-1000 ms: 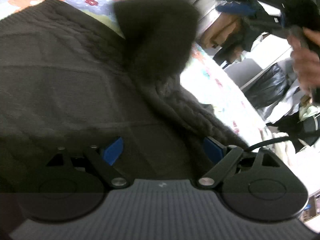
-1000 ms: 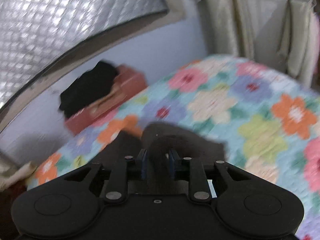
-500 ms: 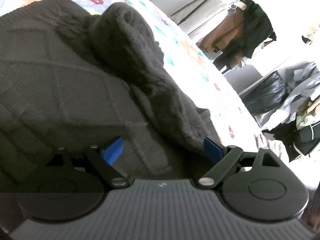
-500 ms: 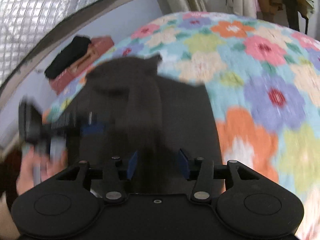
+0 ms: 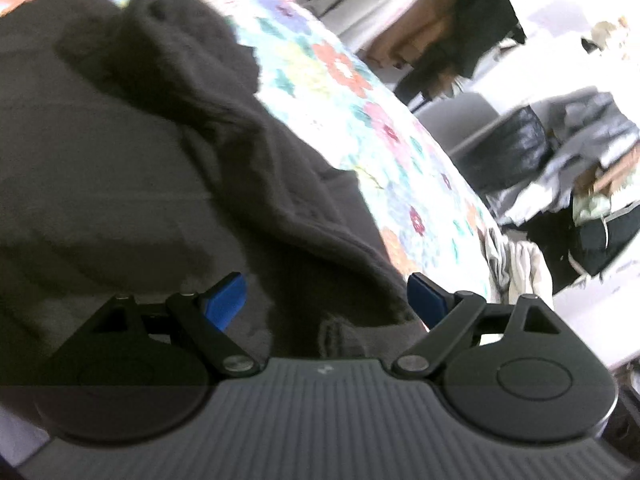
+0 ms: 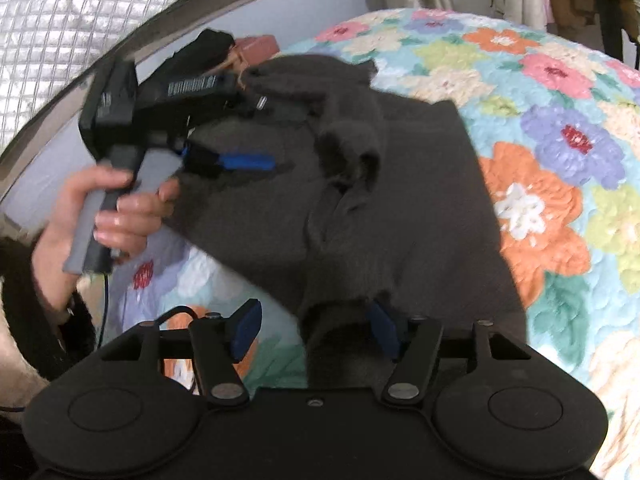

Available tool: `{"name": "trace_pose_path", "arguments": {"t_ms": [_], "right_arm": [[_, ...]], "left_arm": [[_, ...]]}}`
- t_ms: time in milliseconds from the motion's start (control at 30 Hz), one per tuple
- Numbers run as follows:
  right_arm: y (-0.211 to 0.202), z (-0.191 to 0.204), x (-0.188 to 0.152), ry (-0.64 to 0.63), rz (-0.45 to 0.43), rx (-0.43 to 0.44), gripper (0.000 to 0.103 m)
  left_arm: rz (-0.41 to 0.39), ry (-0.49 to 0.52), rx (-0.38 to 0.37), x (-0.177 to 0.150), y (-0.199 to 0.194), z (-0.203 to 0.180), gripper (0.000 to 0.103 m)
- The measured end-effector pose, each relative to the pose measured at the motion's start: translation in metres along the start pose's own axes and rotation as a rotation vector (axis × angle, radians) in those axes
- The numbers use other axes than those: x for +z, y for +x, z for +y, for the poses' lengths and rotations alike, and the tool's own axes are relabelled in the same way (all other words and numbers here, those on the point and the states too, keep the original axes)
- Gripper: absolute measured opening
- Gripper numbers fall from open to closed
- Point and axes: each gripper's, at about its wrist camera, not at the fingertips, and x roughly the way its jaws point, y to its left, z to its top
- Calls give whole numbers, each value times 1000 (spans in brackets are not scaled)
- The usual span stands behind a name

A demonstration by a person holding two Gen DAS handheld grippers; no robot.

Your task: Fold clothes

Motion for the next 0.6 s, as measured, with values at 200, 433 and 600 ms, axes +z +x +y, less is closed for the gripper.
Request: {"name": "trace_pose_path", "arguments": {"t_ms": [200, 433, 600], "right_arm": [[19, 17, -20, -27, 64, -111, 66], [27, 20, -34, -85, -7, -181, 66], [50, 19, -26, -206, -7, -193, 44]], "left_arm": [[40, 107, 172, -15, 8, -38, 89], [66, 290, 290, -24, 43, -71, 95], [180, 96, 235, -9, 82, -49, 26]]}}
